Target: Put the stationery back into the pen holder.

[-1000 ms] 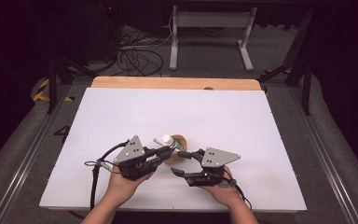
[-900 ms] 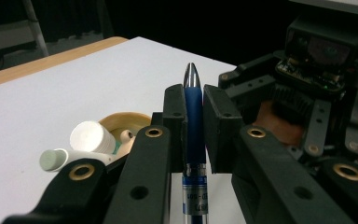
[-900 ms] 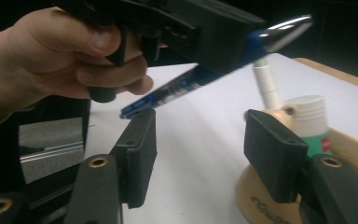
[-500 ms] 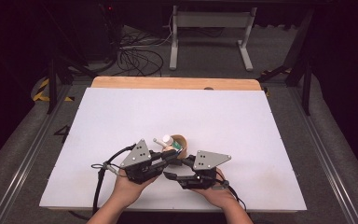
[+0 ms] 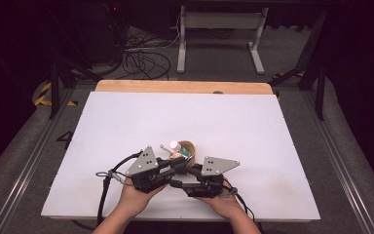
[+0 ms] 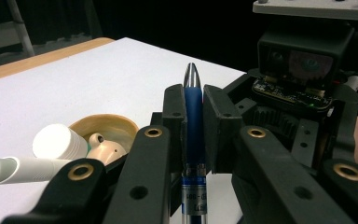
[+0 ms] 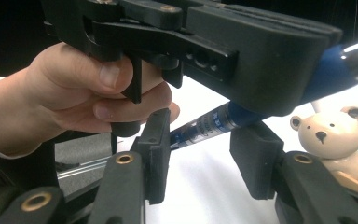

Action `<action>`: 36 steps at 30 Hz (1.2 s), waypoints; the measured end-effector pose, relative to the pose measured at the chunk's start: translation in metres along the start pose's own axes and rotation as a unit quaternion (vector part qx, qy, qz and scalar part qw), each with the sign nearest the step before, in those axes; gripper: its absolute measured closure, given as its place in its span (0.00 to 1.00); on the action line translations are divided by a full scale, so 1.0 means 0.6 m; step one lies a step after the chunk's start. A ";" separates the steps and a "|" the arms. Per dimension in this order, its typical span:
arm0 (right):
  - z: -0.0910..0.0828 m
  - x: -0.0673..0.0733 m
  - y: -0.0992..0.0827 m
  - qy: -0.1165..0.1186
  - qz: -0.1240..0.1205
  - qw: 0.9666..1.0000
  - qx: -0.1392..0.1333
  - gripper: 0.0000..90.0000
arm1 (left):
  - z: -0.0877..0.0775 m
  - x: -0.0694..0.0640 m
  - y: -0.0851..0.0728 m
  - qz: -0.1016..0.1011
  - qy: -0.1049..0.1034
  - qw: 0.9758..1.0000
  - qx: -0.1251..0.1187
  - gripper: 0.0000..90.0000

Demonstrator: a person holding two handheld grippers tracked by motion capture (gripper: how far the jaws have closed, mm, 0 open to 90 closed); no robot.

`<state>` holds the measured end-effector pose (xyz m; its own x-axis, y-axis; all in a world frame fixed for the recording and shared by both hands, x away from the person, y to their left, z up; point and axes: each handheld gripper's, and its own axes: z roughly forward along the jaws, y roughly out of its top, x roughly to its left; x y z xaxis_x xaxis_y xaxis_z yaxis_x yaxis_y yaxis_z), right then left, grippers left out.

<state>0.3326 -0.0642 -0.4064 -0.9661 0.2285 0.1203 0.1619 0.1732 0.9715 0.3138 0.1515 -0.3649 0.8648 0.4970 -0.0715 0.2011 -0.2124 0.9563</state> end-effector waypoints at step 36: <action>-0.016 -0.021 -0.003 -0.047 0.034 0.998 0.021 0.88 | -0.013 0.004 0.005 0.009 -0.012 1.000 0.016 0.77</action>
<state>0.3425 -0.0768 -0.4078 -0.9299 0.3292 0.1642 0.2365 0.1930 0.9523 0.3127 0.1583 -0.3601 0.8787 0.4734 -0.0620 0.2002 -0.2475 0.9480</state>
